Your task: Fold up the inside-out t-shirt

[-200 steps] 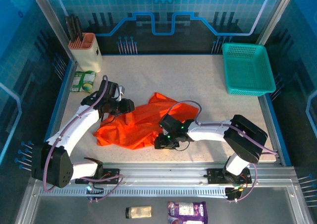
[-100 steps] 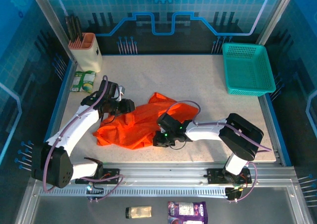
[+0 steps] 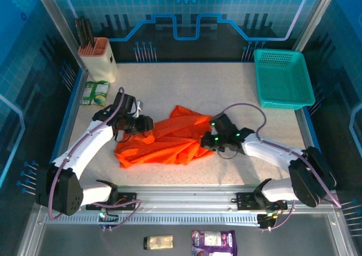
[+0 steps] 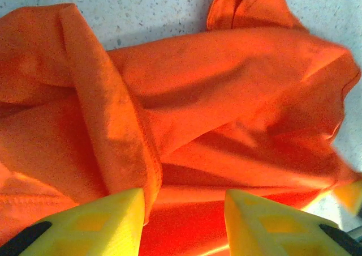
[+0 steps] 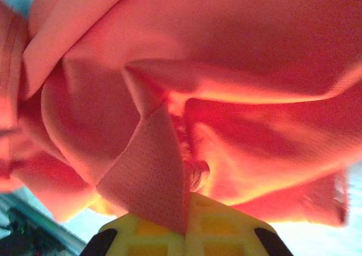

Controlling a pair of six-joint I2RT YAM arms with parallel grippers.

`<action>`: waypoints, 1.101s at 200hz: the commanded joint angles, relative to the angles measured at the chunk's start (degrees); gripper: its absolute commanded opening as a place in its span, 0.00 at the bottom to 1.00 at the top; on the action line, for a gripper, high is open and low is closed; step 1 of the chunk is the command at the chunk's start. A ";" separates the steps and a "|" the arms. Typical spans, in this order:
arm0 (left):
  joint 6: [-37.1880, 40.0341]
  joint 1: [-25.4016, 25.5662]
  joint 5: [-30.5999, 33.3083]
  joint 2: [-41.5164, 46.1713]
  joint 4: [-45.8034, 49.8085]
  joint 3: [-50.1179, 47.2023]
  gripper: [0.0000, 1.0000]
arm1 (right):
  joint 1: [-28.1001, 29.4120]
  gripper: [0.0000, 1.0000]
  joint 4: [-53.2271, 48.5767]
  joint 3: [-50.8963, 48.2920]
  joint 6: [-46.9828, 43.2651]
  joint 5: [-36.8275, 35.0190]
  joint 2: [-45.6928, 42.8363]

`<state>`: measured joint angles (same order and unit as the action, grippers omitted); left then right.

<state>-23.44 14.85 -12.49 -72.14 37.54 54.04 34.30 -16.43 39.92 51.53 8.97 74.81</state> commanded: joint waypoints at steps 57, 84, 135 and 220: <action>-2.20 21.35 12.46 -12.00 2.07 7.70 0.33 | -12.00 0.00 -11.35 -2.14 -9.11 4.14 -8.27; -3.45 27.33 16.24 -18.91 3.72 13.67 0.32 | -11.98 0.00 -11.13 -2.72 -8.49 3.99 -9.22; -6.58 30.81 22.57 -28.99 8.47 18.49 0.34 | -12.07 0.00 -13.47 -2.64 -9.06 2.22 -11.87; -8.80 30.69 40.70 -31.69 20.13 17.01 0.40 | -12.31 0.00 -15.02 -2.74 -9.21 1.44 -13.28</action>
<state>-30.61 45.71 21.43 -104.25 52.01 71.48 22.70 -29.65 37.80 43.20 10.94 62.24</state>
